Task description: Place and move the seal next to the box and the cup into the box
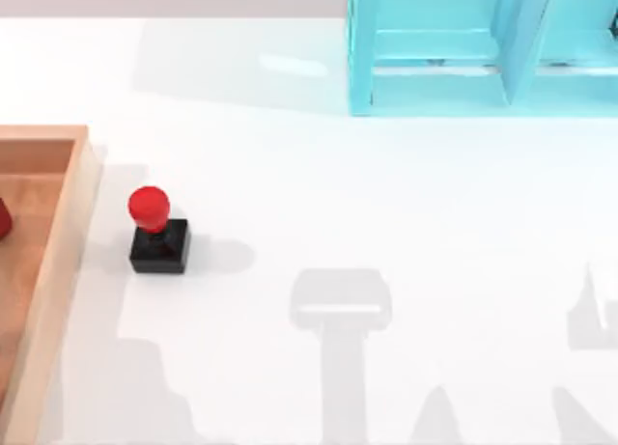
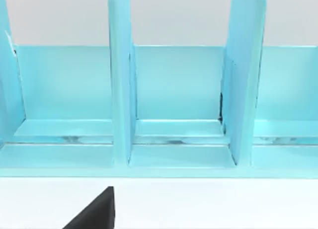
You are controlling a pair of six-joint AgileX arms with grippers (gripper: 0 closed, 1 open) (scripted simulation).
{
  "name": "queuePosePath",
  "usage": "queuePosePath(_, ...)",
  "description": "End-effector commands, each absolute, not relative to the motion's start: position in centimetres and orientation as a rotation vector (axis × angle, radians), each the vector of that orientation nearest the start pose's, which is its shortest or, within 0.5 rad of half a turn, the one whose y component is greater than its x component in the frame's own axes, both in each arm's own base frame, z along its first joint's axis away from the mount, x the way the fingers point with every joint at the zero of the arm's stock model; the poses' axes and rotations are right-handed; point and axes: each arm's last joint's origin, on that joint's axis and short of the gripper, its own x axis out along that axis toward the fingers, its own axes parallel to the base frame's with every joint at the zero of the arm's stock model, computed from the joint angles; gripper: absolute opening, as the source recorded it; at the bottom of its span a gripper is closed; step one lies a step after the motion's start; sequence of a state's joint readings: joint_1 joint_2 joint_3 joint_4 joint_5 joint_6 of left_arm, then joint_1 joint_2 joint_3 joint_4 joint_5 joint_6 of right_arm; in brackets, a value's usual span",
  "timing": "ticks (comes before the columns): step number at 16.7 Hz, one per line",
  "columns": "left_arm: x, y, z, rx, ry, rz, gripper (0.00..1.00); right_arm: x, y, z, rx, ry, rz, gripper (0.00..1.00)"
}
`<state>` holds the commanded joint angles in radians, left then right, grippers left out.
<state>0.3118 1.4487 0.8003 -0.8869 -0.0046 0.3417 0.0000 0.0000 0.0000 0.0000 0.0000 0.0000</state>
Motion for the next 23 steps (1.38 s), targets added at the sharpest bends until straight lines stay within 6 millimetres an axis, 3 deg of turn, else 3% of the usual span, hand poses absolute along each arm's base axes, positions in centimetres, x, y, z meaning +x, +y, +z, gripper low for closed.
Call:
queuePosePath(2,21.7,7.1,16.3,0.037,1.539,-0.012,0.98,10.6,-0.1,16.0,0.0,0.0,0.0,1.0)
queuePosePath(3,21.7,7.1,16.3,0.037,1.539,-0.012,1.0,10.6,-0.1,16.0,0.0,0.0,0.0,1.0)
queuePosePath(13,21.8,7.1,16.7,0.039,1.535,-0.014,1.0,10.6,-0.1,16.0,0.0,0.0,0.0,1.0)
queuePosePath(23,21.8,7.1,25.4,0.036,1.54,-0.014,1.0,10.6,-0.1,16.0,0.0,0.0,0.0,1.0)
